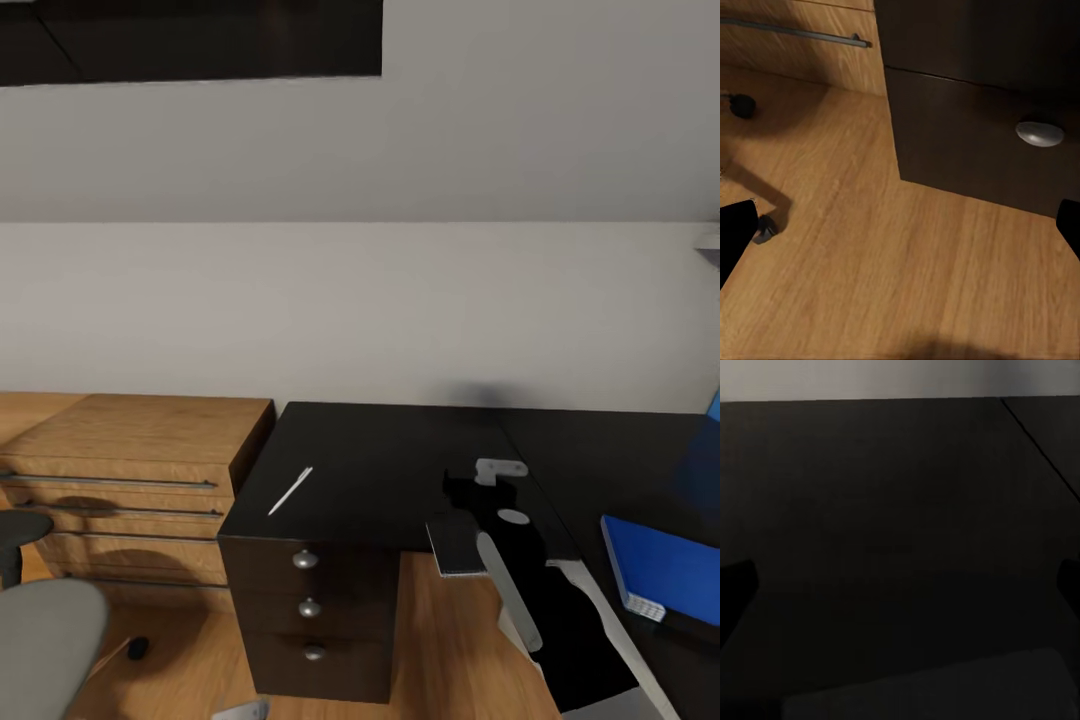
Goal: In the bedroom, organize the workspace by keeping the computer under the desk, ensuring the monitor is on the desk, placing the keyboard on the desk next to the monitor, placing the mouse on the desk next to the keyboard, moving the folder from the swivel chair onto the desk next to the mouse, stacking the notebook on top of the folder with the pen on top of the notebook, and positioning the swivel chair next to the desk.
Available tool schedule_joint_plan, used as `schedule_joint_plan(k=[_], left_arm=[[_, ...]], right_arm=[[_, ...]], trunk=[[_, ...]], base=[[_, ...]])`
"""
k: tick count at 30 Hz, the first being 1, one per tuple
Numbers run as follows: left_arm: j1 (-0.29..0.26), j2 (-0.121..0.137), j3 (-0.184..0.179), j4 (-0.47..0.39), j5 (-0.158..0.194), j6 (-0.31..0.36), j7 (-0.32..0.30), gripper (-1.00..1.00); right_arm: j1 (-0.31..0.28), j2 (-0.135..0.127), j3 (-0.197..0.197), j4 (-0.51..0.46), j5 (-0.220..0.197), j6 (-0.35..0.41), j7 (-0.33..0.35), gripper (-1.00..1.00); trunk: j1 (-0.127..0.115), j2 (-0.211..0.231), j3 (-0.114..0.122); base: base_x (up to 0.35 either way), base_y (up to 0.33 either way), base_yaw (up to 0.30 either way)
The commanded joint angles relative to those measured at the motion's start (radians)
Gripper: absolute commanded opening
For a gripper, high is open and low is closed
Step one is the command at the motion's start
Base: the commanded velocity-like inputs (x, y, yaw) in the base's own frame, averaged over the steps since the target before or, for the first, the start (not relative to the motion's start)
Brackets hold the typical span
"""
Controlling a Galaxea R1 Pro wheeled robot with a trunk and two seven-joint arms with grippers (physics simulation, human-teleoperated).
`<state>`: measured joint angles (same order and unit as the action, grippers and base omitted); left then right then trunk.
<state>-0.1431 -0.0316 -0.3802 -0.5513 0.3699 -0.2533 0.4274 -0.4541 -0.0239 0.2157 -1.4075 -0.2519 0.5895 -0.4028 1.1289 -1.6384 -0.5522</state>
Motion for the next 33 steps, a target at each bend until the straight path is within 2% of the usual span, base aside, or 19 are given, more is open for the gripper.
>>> schedule_joint_plan(k=[1,9,18,25,33], left_arm=[[-0.001,0.001,-0.008,0.0,0.011,-0.006,0.007,1.0],[-0.001,0.001,-0.008,0.001,0.011,-0.006,0.005,1.0],[-0.001,0.001,-0.009,0.002,0.011,-0.006,0.008,1.0],[-0.001,0.001,-0.008,0.002,0.011,-0.006,0.008,1.0],[-0.001,0.001,-0.008,0.002,0.011,-0.005,0.009,1.0]], right_arm=[[0.002,-0.001,0.003,-0.006,-0.011,0.006,-0.011,1.0],[0.012,0.008,0.003,-0.039,-0.016,0.01,-0.008,1.0],[0.012,0.011,0.008,-0.011,-0.015,-0.009,-0.009,1.0],[0.012,0.041,0.005,0.005,-0.016,-0.027,-0.008,1.0],[0.014,0.048,0.005,0.033,-0.019,-0.041,0.005,1.0]], trunk=[[0.0,-0.001,-0.001],[0.0,-0.001,-0.001],[0.0,-0.001,-0.004],[0.0,-0.001,-0.006],[0.0,-0.001,-0.006]], base=[[-0.212,0.032,0.0],[-0.227,0.055,-0.013],[-0.176,0.162,-0.213],[-0.088,0.055,-0.06],[-0.005,0.003,-0.003]])
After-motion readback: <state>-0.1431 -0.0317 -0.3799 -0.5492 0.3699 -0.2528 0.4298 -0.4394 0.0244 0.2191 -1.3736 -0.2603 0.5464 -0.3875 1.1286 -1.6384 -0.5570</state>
